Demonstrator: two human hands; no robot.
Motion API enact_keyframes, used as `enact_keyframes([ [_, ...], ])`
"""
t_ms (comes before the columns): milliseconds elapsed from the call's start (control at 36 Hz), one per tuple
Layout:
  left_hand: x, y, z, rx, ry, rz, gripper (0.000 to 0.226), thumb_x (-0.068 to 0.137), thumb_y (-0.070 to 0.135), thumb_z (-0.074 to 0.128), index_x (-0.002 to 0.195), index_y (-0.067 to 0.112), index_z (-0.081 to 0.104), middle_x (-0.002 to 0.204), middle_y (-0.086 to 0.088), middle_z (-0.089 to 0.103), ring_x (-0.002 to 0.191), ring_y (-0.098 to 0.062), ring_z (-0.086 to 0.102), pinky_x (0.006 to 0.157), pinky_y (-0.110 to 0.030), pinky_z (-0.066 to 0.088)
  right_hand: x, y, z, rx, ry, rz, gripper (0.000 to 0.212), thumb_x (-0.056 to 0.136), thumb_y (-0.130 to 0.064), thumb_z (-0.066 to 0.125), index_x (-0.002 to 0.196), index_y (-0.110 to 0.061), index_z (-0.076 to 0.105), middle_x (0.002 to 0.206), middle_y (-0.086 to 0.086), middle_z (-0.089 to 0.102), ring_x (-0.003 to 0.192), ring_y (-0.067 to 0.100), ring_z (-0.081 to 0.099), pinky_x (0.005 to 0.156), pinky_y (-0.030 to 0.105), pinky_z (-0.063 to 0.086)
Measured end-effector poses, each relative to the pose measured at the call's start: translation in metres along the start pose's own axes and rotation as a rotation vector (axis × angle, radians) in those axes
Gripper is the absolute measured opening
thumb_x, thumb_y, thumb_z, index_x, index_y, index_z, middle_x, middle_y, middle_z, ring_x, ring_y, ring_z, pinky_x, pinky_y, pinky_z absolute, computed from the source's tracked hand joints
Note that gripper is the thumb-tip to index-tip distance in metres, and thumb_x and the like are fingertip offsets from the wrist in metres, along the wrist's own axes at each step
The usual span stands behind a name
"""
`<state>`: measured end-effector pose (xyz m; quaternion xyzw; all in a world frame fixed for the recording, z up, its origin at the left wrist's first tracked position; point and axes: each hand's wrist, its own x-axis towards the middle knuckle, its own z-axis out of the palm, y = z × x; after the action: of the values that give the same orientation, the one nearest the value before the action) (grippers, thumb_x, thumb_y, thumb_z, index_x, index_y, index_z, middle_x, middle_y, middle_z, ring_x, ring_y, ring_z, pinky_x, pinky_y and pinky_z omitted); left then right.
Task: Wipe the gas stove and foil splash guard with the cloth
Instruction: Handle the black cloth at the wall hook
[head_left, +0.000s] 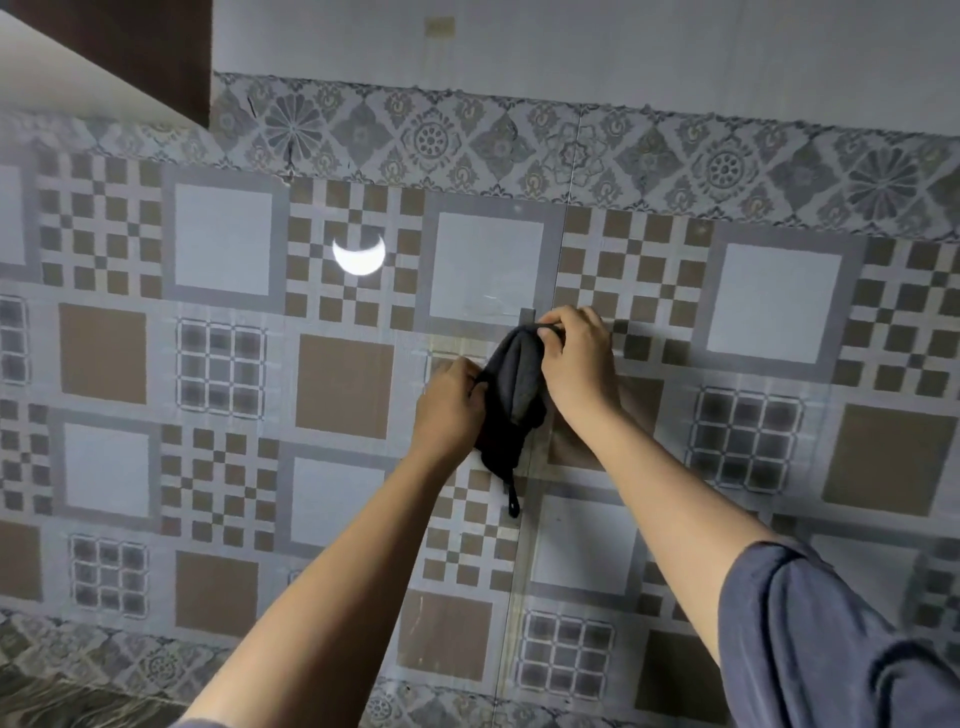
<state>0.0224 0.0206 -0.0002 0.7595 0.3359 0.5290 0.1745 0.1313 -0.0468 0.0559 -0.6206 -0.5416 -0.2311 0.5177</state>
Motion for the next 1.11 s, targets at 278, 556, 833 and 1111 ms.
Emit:
enact_keyframes([
  [278, -0.019, 0.011, -0.045, 0.079, 0.000, 0.037, 0.026, 0.096, 0.018, 0.041, 0.111, 0.009, 0.061, 0.111, -0.010, 0.053, 0.100, -0.027, 0.053, 0.092, -0.045, 0.047, -0.010, -0.027, -0.037, 0.045, -0.035, -0.050, 0.017, 0.092, -0.005, 0.049, 0.098, -0.005, 0.064, 0.106, 0.013, 0.054, 0.085, 0.014, 0.046, 0.068, 0.011, 0.027],
  [556, -0.111, 0.041, -0.069, -0.080, -0.120, 0.109, 0.020, 0.091, 0.014, 0.053, 0.108, 0.005, 0.060, 0.109, -0.009, 0.060, 0.103, -0.019, 0.056, 0.083, -0.018, 0.036, -0.068, -0.051, -0.092, 0.065, -0.139, -0.047, 0.016, 0.091, -0.008, 0.052, 0.097, -0.009, 0.067, 0.104, 0.013, 0.059, 0.094, 0.023, 0.056, 0.080, 0.020, 0.035],
  [833, -0.207, 0.076, -0.067, -0.472, -0.438, 0.145, 0.048, 0.094, 0.001, 0.046, 0.126, 0.034, 0.034, 0.122, 0.004, 0.052, 0.103, -0.010, 0.062, 0.085, -0.030, 0.056, -0.125, -0.054, -0.150, -0.013, -0.230, -0.027, 0.016, 0.091, -0.008, 0.053, 0.097, -0.010, 0.068, 0.108, 0.010, 0.062, 0.100, 0.021, 0.056, 0.083, 0.021, 0.037],
  [1111, -0.241, 0.099, -0.090, -0.462, -0.783, 0.010, 0.052, 0.090, -0.012, 0.036, 0.125, 0.023, 0.053, 0.123, -0.005, 0.055, 0.111, -0.020, 0.060, 0.091, -0.039, 0.055, -0.180, -0.044, -0.176, 0.107, -0.351, 0.136, 0.014, 0.089, -0.010, 0.056, 0.092, -0.015, 0.069, 0.098, -0.005, 0.063, 0.092, 0.011, 0.056, 0.080, 0.023, 0.043],
])
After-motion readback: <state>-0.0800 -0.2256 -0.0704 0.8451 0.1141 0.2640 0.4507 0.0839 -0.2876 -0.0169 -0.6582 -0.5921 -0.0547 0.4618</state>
